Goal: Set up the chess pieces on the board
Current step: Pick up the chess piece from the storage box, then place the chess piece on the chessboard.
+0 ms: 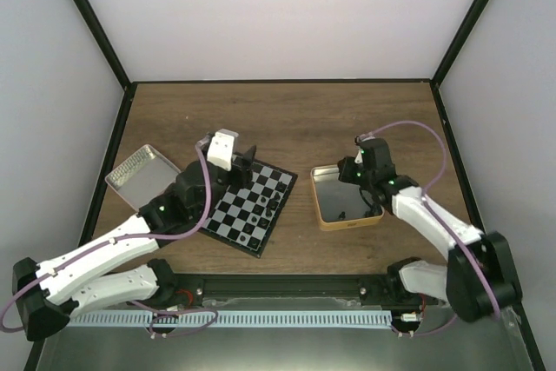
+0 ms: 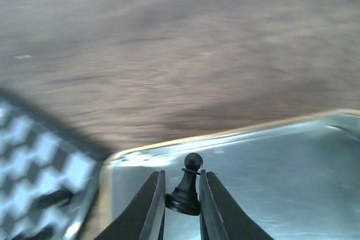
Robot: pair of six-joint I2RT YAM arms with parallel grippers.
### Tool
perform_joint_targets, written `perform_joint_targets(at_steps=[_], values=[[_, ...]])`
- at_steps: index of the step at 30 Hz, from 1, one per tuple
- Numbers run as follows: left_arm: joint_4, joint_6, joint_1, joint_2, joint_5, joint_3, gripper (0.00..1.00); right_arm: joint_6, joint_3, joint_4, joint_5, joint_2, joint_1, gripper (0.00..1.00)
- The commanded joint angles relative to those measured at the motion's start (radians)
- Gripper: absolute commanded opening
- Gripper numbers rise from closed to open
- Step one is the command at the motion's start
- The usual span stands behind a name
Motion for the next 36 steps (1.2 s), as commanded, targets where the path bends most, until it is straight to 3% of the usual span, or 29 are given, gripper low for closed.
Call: perform_joint_targets(at_steps=[1,6,12,22,36], values=[[-0.04,-0.137,0.025,0.071,0.214,0.098,0.69,-0.105,-0.024,0.128,-0.372,-0.165,-0.008,0.15],[-0.171,-0.384,0.128,0.218,0.562,0.339,0.68,-0.115,-0.009,0.278,-0.679,-0.285,-0.008,0.16],[-0.043,-0.501,0.182,0.273,0.926,0.416,0.74,-0.122,0.072,0.375,-0.966,-0.29,-0.008,0.18],[-0.034,-0.587,0.198,0.35,1.125,0.434,0.71,-0.148,0.148,0.474,-1.163,-0.278,-0.009,0.18],[0.019,-0.677,0.212,0.388,1.203,0.41,0.34,-0.233,0.219,0.441,-1.143,-0.21,-0.007,0.18]])
